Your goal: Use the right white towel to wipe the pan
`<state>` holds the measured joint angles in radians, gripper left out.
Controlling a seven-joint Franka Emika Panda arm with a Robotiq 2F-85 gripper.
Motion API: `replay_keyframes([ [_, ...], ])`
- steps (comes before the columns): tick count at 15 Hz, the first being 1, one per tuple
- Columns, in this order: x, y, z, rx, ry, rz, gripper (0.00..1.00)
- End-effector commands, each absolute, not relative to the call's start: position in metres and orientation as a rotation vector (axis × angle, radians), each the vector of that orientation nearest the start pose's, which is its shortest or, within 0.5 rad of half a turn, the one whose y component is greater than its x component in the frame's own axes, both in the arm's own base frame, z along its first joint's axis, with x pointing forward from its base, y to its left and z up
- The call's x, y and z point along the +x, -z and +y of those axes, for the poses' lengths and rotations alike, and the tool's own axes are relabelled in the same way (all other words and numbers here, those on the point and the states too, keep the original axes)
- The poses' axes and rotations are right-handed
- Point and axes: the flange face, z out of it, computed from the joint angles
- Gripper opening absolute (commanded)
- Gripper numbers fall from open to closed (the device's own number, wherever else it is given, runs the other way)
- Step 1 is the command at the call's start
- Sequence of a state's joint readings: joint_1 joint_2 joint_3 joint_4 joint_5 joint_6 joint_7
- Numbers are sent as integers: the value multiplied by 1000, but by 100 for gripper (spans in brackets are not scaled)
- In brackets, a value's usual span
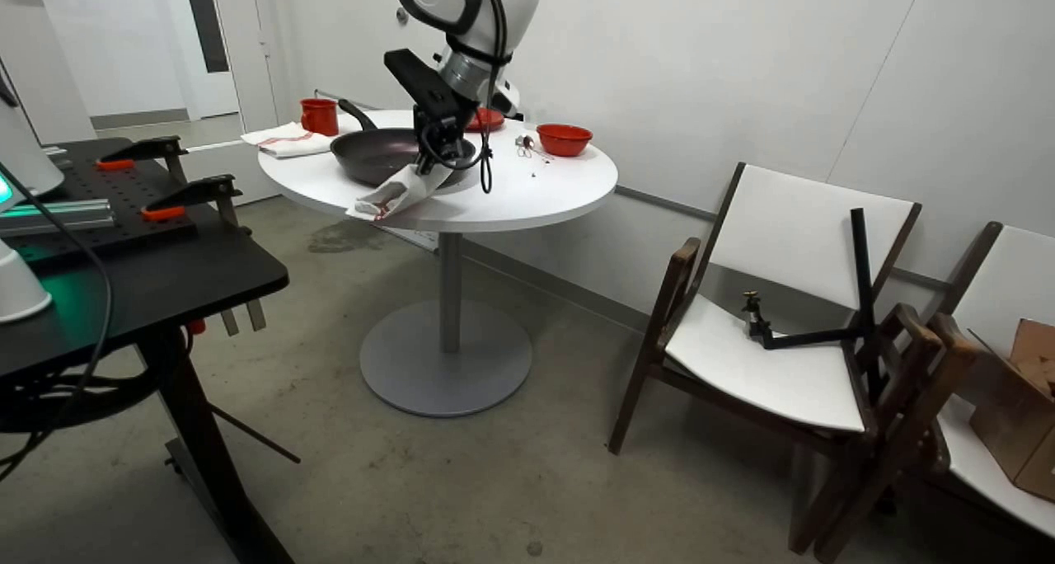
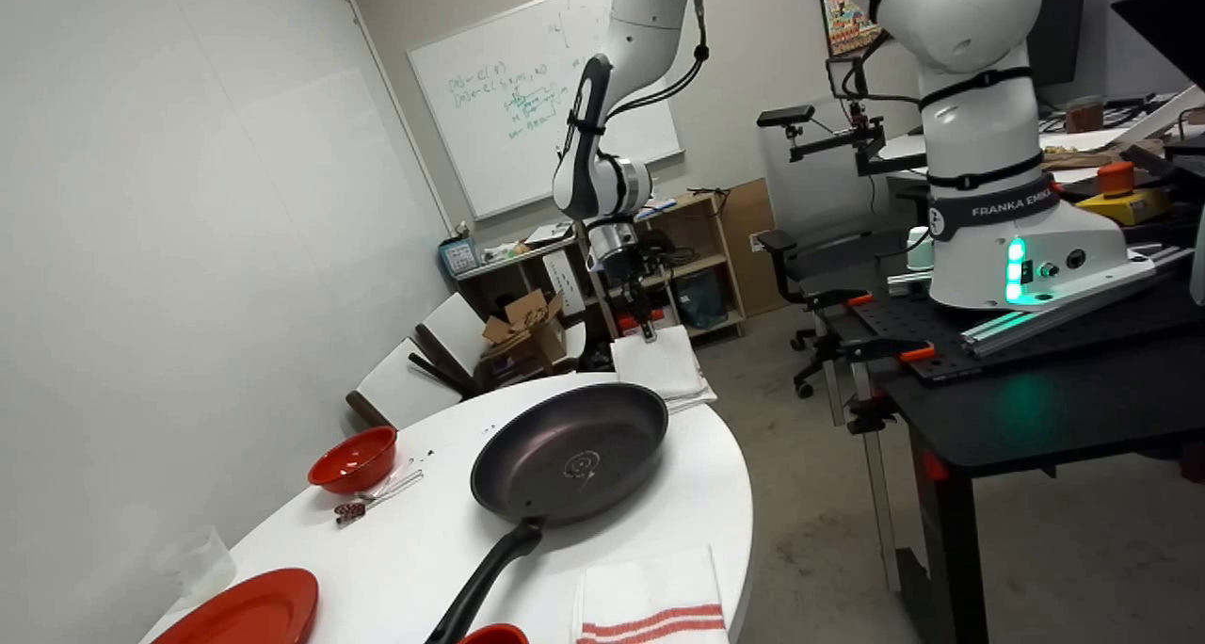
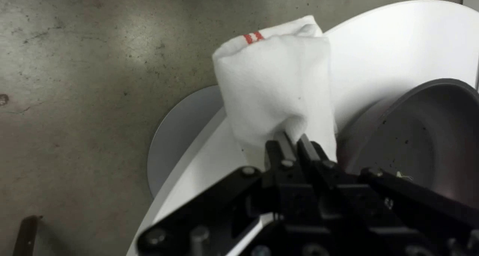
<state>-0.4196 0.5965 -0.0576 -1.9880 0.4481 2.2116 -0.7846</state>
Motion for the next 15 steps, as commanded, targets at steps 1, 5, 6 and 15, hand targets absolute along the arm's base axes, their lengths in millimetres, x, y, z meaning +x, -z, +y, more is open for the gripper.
replay_keyframes([
  [1,486,-188,-224,-2776,-90,0,2],
  [5,484,-240,-201,-2836,20,-38,2],
  [6,485,-254,-194,-2850,49,-54,2],
  [15,512,-352,-118,-2923,201,-203,2],
])
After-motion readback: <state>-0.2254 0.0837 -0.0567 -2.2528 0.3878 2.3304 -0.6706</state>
